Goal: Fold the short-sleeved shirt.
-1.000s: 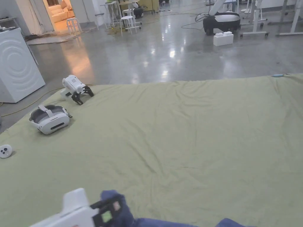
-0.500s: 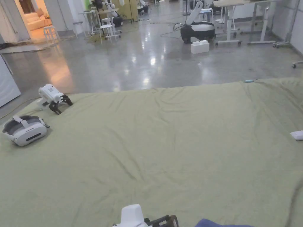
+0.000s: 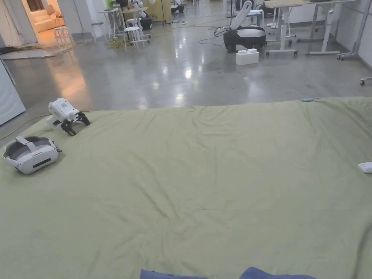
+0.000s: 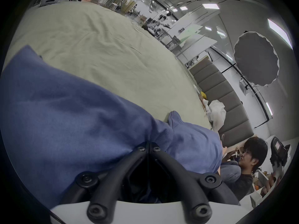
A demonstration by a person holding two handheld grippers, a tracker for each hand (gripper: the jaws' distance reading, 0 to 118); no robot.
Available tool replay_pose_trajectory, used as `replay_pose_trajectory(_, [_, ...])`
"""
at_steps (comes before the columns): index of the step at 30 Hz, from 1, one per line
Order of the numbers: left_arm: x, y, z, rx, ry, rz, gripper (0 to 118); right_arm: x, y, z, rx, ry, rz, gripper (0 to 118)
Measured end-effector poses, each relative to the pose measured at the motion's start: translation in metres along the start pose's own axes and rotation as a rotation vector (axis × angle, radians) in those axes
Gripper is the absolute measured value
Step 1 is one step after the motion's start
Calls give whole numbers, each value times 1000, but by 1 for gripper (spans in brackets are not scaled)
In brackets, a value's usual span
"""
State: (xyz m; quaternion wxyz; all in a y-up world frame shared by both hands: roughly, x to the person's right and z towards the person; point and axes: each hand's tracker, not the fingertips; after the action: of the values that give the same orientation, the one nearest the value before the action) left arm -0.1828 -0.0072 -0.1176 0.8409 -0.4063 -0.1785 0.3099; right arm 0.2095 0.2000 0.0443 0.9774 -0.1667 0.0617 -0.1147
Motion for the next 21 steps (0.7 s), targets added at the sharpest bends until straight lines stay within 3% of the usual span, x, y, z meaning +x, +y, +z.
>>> replay_pose_trajectory(3, [-2, 11, 6, -8, -9, 34, 1, -5, -3, -4, -18, -1, 2, 0])
replay_pose_trajectory(5, [1, 23, 30, 27, -36, 29, 13, -6, -3, -10, -35, 9, 5, 0])
replay_pose_trajectory(6, [-5, 31, 48, 67, -49, 36, 34, -7, -3, -12, -36, 12, 9, 0])
replay_pose_trajectory(7, [-14, 39, 66, 111, -78, 56, 75, -8, -2, -15, -36, 21, 11, 0])
replay_pose_trajectory(8, [-24, 46, 83, 134, -82, 82, 96, -8, -1, -18, -42, 36, 8, 0])
replay_pose_trajectory(9, [-38, 53, 99, 136, -59, 123, 105, -9, -1, -21, -49, 45, 8, 0])
replay_pose_trajectory(13, [-94, 65, 139, 185, 59, 213, 105, -10, -3, -28, -66, 76, 7, 0])
replay_pose_trajectory(15, [-115, 61, 137, 189, 48, 294, 103, -11, -5, -31, -82, 79, 7, 0])
replay_pose_trajectory(17, [-129, 53, 122, 162, -27, 388, 90, -12, -6, -31, -93, 80, 8, 0])
replay_pose_trajectory(18, [-132, 48, 115, 177, -78, 409, 82, -12, -7, -31, -99, 81, 10, 0])
replay_pose_trajectory(20, [-131, 43, 103, 203, -145, 448, 32, -13, -7, -29, -103, 78, 13, 0])
replay_pose_trajectory(21, [-128, 41, 95, 185, -135, 479, 18, -13, -7, -28, -103, 76, 14, 0])
